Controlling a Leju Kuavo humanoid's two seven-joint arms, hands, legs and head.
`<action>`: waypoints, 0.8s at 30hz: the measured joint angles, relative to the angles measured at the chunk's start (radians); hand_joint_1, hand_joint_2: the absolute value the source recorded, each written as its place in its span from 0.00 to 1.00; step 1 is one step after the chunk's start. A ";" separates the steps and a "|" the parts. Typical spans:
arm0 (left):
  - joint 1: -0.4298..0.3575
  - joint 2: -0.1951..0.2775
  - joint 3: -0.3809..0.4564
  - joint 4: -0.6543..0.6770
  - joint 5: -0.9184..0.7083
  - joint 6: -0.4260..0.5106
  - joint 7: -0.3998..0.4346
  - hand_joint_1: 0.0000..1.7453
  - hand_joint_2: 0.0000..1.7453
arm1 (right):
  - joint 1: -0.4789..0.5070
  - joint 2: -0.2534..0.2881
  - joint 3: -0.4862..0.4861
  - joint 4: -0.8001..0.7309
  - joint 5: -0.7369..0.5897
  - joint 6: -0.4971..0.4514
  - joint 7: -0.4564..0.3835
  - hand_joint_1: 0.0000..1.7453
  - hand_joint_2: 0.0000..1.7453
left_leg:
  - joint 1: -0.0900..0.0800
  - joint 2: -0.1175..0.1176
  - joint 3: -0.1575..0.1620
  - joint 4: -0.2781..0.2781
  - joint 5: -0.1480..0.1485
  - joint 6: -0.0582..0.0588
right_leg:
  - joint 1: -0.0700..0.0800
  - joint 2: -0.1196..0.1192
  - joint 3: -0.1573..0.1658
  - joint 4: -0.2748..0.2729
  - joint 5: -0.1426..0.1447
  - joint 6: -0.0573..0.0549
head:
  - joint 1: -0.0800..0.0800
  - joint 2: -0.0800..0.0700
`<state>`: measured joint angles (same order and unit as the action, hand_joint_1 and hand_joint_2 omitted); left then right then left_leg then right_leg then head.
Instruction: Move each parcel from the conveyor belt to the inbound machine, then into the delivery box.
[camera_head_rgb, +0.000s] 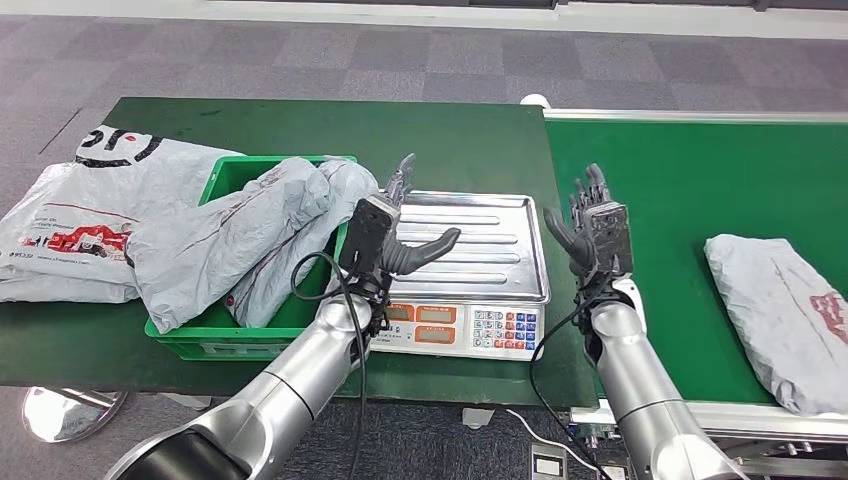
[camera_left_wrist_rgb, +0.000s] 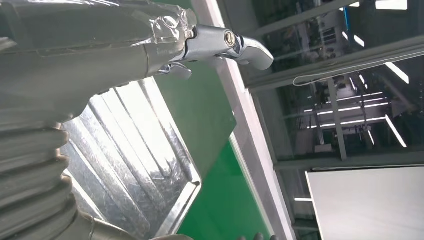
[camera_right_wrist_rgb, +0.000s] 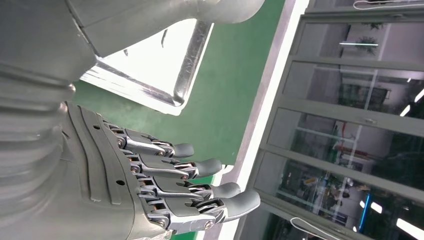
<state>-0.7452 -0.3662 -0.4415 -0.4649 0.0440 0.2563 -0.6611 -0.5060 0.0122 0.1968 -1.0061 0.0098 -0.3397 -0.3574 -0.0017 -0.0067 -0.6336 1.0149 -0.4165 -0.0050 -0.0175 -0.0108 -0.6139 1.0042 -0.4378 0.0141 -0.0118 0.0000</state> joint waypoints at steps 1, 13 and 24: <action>0.000 0.000 -0.004 0.000 -0.005 0.006 -0.001 0.00 1.00 | 0.000 0.000 0.000 -0.001 0.004 -0.002 0.002 0.00 1.00 | 0.000 0.000 0.000 0.000 0.000 0.000 | 0.000 0.000 0.000 0.000 0.000 0.000 | 0.000 0.000; -0.002 0.000 -0.012 0.011 -0.008 0.088 0.013 0.00 1.00 | -0.002 -0.009 0.000 0.034 0.076 -0.087 -0.023 0.00 1.00 | 0.000 0.000 0.000 0.000 0.000 0.000 | 0.000 0.000 0.000 0.000 0.000 0.000 | 0.000 0.000; -0.004 0.008 -0.012 0.033 0.045 0.114 0.062 0.00 1.00 | 0.022 -0.055 -0.016 0.086 0.221 -0.215 -0.007 0.00 1.00 | 0.000 0.000 0.000 0.000 0.000 0.000 | 0.000 0.000 -0.001 0.000 0.000 0.000 | 0.000 0.000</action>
<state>-0.7490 -0.3587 -0.4540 -0.4317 0.0894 0.3708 -0.5990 -0.4843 -0.0433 0.1810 -0.9205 0.2311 -0.5547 -0.3644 -0.0018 -0.0068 -0.6337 1.0150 -0.4166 -0.0049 -0.0176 -0.0108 -0.6144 1.0040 -0.4378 0.0141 -0.0118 0.0000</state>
